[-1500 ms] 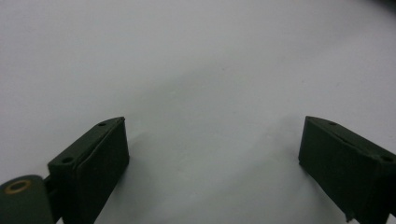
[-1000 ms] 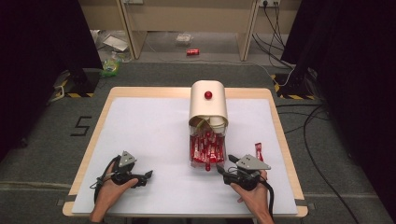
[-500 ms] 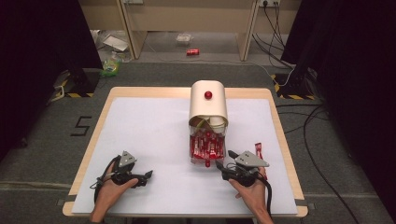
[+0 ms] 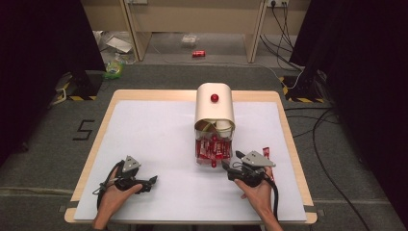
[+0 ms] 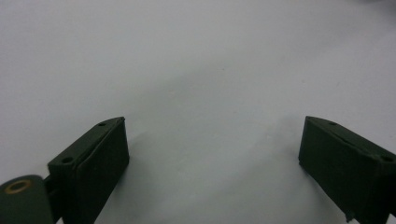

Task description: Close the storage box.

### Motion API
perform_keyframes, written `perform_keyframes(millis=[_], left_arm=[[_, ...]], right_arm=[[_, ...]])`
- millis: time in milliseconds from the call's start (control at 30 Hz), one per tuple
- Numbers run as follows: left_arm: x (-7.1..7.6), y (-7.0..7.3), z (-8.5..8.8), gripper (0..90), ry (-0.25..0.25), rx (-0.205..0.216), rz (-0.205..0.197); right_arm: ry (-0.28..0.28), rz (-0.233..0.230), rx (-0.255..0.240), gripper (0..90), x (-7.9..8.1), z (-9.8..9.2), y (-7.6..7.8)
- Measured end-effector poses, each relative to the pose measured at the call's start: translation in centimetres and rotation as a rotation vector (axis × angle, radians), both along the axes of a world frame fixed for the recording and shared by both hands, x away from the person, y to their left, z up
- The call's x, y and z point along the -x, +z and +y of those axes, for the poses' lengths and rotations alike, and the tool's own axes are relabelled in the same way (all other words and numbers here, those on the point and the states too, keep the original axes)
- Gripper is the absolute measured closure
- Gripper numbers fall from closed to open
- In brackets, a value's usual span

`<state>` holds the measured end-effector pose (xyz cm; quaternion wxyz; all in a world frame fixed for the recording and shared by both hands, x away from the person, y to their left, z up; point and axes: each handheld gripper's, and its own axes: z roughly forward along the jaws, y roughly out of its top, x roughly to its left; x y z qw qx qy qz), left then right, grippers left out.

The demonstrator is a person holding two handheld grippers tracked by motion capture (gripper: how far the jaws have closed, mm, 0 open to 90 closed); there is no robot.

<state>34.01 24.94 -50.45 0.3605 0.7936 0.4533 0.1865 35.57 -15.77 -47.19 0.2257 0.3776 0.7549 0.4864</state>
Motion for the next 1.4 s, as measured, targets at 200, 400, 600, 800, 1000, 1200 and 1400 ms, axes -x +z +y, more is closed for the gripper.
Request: perform_keyframes(millis=[200, 400, 600, 800, 1000, 1200, 1400], left_arm=[[0.0, 0.0, 0.0, 7.7, 0.0, -0.001, 0.0], [0.0, 0.0, 0.0, 7.7, 0.0, 0.0, -0.001], [0.0, 0.0, 0.0, 7.7, 0.0, 0.0, -0.001], [0.0, 0.0, 0.0, 7.7, 0.0, 0.0, 0.0], [0.0, 0.0, 0.0, 7.7, 0.0, 0.0, 0.0], [0.0, 0.0, 0.0, 7.7, 0.0, 0.0, 0.0], [0.0, 0.0, 0.0, 7.7, 0.002, 0.003, -0.001]], right_arm=[[-0.011, -0.002, 0.004, 32.4, -0.4, 0.1, 0.0], [-0.017, -0.005, 0.007, 32.1, -0.9, 0.2, 0.0], [-0.023, 0.004, -0.013, 31.7, -1.5, 0.2, -0.2], [-0.03, 0.004, -0.021, 31.7, -1.8, 0.2, -0.2], [-0.032, 0.006, -0.01, 31.2, -2.1, 0.3, -0.1], [-0.03, -0.003, 0.0, 31.3, -2.4, 0.8, 0.0], [-0.039, -0.007, 0.008, 31.3, -2.7, 1.1, 0.0]])
